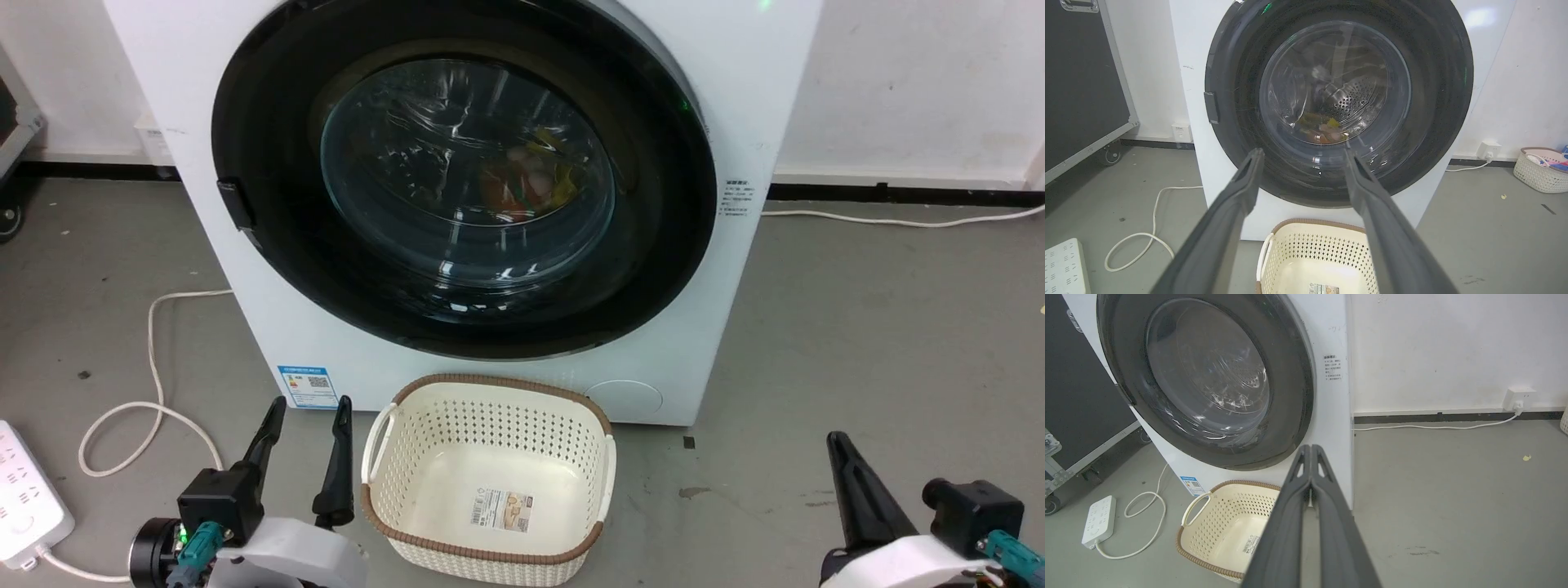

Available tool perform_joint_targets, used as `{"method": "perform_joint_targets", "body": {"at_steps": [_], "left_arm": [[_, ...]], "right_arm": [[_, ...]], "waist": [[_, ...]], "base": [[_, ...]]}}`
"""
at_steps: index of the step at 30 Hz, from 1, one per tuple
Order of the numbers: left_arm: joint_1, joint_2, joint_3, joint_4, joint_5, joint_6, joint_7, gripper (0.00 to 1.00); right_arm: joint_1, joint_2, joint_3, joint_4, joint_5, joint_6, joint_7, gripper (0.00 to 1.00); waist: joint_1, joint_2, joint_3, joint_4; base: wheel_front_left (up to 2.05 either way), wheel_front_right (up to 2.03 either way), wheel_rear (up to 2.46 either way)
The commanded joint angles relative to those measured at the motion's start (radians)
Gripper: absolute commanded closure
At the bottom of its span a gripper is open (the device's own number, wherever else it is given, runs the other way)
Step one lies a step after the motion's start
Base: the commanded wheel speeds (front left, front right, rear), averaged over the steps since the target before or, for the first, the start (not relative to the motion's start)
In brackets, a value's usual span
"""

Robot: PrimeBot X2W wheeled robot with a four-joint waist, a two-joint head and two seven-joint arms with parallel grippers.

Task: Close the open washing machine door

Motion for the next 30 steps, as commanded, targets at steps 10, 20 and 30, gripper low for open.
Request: {"method": "perform_joint_targets", "body": {"at_steps": [10, 20, 30], "left_arm": [[-0.001, 0.008, 0.000, 0.010, -0.007, 0.014, 0.008, 0.00], [-0.005, 0.015, -0.004, 0.009, -0.002, 0.033, 0.020, 0.00], [-0.010, 0.020, -0.005, 0.013, -0.015, 0.031, 0.019, 0.00]], "right_arm": [[0.038, 0.002, -0.004, -0.027, 0.004, -0.001, 0.051, 0.00], [0.034, 0.002, -0.007, -0.022, 0.010, -0.001, 0.050, 0.00], [0.024, 0.002, -0.004, -0.009, 0.022, -0.001, 0.041, 0.00]], "waist": [[0.0001, 0.0000, 0.002, 0.005], [0.0001, 0.0000, 0.005, 0.010], [0.0001, 0.0000, 0.007, 0.011]], "base": [[0.00, 0.00, 0.00], [0.00, 0.00, 0.00], [0.00, 0.00, 0.00]]}}
